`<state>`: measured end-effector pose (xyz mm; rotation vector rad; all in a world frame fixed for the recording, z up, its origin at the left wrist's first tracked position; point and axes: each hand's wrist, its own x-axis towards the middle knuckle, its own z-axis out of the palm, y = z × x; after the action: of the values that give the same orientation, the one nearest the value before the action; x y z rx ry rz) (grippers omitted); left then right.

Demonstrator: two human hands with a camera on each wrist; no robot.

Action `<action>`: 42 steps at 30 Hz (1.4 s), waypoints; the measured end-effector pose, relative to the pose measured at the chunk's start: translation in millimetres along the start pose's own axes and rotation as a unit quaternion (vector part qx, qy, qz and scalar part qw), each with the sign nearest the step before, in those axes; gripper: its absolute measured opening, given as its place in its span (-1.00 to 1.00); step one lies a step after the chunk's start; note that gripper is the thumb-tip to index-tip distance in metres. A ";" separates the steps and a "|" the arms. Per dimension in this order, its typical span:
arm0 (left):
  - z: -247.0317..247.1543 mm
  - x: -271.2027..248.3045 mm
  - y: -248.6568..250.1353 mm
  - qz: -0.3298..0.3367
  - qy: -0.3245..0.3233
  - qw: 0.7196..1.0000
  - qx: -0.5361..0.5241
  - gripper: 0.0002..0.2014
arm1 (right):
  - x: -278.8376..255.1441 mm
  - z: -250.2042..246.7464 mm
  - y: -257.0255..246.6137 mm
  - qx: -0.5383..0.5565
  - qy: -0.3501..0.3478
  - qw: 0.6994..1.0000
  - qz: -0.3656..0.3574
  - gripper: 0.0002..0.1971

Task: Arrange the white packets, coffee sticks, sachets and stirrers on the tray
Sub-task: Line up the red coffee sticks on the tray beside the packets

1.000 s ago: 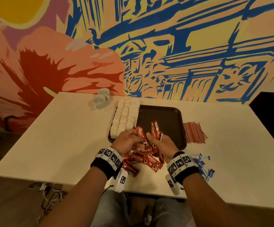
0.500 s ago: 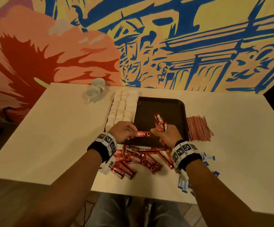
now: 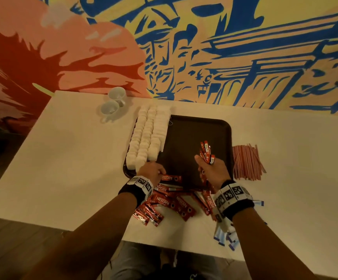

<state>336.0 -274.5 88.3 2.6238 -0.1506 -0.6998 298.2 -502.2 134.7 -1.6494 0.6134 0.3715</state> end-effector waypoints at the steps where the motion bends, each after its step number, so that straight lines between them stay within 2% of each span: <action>1: -0.7 0.4 1.3 0.007 -0.004 1.000 0.012 -0.84 | 0.1 -0.9 -1.9 0.001 0.001 1.000 0.004 -0.75; 9: 4.3 7.8 5.6 0.029 -0.019 0.995 0.088 -0.72 | -5.6 -12.8 -15.3 -0.001 0.011 1.000 0.018 -0.75; 16: -4.8 -2.8 7.0 -0.009 -0.014 0.999 0.048 -0.68 | -18.7 -27.3 -29.8 -0.017 0.005 1.000 0.001 -0.67; 20: -28.9 -25.8 25.6 -0.009 0.033 0.999 -0.039 -0.66 | -34.8 -29.7 -49.7 0.007 -0.015 1.000 -0.011 -0.63; 23: -58.2 -55.1 61.3 0.049 0.025 0.985 -0.165 -0.69 | -44.6 -28.9 -64.8 0.035 -0.037 0.999 -0.011 -0.60; 27: -89.7 -91.1 112.2 0.141 -0.060 0.920 -0.360 -0.65 | -51.3 -26.9 -79.2 0.048 -0.054 0.997 -0.033 -0.48; 29: -91.8 -97.1 128.1 0.151 -0.067 0.902 -0.400 -0.62 | -54.9 -24.9 -84.7 0.050 -0.069 0.995 -0.042 -0.43; 33: -84.8 -93.8 143.1 0.137 -0.009 0.905 -0.403 -0.68 | -60.3 -21.7 -93.4 0.076 -0.083 0.993 -0.032 -0.34; 39: -80.8 -80.4 142.8 0.126 0.027 0.914 -0.386 -0.77 | -54.3 -32.1 -93.4 0.123 -0.128 0.983 -0.052 -0.57; 42: -82.1 -75.5 141.9 0.122 0.044 0.919 -0.372 -0.81 | -43.9 -38.4 -92.5 0.133 -0.122 0.982 -0.048 -0.66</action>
<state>311.8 -357.2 246.8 1.8586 -0.1450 -0.4317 313.1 -524.2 240.8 -1.3474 0.3785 0.3969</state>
